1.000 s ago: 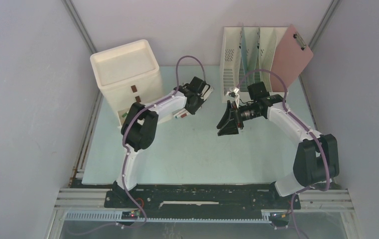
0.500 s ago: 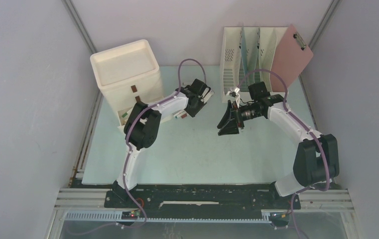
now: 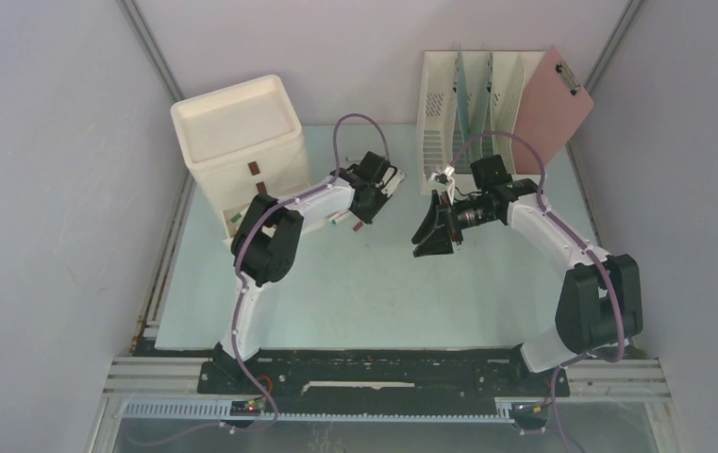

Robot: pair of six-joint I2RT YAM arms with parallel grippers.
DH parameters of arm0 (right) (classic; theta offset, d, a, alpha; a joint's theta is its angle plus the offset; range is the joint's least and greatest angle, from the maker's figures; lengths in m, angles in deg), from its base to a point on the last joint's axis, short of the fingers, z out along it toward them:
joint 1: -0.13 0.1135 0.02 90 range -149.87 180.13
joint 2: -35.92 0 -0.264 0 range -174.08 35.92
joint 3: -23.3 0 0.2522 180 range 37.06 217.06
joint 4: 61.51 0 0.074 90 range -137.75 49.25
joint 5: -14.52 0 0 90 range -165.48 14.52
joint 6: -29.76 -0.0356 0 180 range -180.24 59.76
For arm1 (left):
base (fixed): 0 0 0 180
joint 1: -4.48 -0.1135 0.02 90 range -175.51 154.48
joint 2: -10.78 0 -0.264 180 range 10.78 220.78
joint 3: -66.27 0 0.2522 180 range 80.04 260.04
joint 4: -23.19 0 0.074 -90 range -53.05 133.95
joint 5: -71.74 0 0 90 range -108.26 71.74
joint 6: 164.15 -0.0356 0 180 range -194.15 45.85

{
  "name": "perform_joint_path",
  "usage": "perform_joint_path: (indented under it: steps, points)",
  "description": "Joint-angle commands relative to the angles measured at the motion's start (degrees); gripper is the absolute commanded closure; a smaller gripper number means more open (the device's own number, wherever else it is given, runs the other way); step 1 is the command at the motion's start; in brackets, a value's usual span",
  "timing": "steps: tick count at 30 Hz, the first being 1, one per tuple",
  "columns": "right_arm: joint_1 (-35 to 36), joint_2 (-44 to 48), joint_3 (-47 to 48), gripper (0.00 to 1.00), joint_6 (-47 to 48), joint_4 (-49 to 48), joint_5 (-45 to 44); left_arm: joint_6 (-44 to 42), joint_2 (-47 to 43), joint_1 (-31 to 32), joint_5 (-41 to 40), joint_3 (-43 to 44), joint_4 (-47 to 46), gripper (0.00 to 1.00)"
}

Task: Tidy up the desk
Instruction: Pick up the stationery from the center of the board.

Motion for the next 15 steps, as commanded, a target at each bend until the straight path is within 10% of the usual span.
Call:
perform_joint_path:
  steps: [1, 9, 15]
  points:
    - [-0.3, 1.2, 1.3, 0.39, 1.3, 0.4, 0.7, 4.3, -3.3, 0.7, 2.8, -4.5, -2.4, 0.74]
    - [-0.4, 1.2, 1.3, 0.39, 1.3, 0.4, 0.8, 9.7, -8.3, 2.5, 2.4, -13.3, -8.9, 0.99]
    - [-0.5, 1.4, 1.3, 0.39, 1.6, 0.7, 0.9, 15.6, -16.4, 3.2, 4.7, -22.8, -16.7, 1.0]
